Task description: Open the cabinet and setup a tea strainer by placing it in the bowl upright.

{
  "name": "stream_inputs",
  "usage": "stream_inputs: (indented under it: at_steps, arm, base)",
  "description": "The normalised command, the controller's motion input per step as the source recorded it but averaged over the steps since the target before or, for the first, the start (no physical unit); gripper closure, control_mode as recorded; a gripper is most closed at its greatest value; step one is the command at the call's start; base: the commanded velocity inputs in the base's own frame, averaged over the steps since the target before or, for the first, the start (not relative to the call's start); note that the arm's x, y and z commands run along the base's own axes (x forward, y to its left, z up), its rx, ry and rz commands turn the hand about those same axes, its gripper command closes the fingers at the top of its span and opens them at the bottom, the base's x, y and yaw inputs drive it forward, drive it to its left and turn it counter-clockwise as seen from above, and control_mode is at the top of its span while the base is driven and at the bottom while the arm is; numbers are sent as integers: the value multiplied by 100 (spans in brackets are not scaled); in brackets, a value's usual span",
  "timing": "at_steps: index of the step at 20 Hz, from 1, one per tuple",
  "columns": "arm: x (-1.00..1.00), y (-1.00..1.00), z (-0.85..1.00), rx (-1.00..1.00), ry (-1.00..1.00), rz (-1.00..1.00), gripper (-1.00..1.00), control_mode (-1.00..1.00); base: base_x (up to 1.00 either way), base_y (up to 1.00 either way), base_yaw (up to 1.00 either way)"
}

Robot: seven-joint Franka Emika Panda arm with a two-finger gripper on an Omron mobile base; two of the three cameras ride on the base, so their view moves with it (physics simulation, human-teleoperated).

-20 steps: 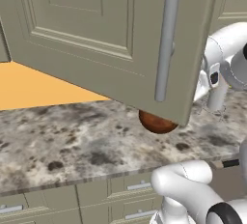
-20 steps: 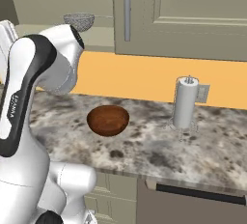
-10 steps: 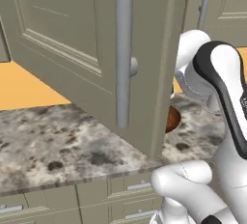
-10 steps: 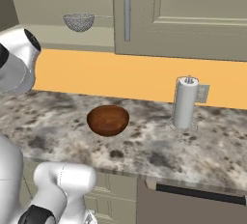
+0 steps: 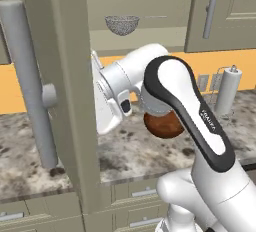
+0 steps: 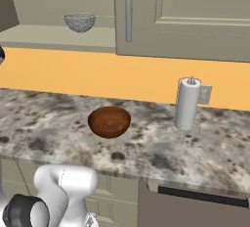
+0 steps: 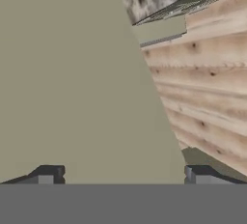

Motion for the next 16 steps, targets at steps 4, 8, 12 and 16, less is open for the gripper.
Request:
stream_inputs:
  at_steps: [4, 8, 12, 16]
  arm:
    - [0, 45, -2, 0, 3, 0, -100, -100]
    - [1, 55, -22, 3, 6, 0, -100, -100]
    - [0, 34, 0, 0, 0, 0, -100, -100]
    - [6, -17, 0, 0, 0, 0, -100, -100]
  base:
    - [0, 0, 0]
    - [0, 0, 0]
    - [0, 0, 0]
    - [0, 0, 0]
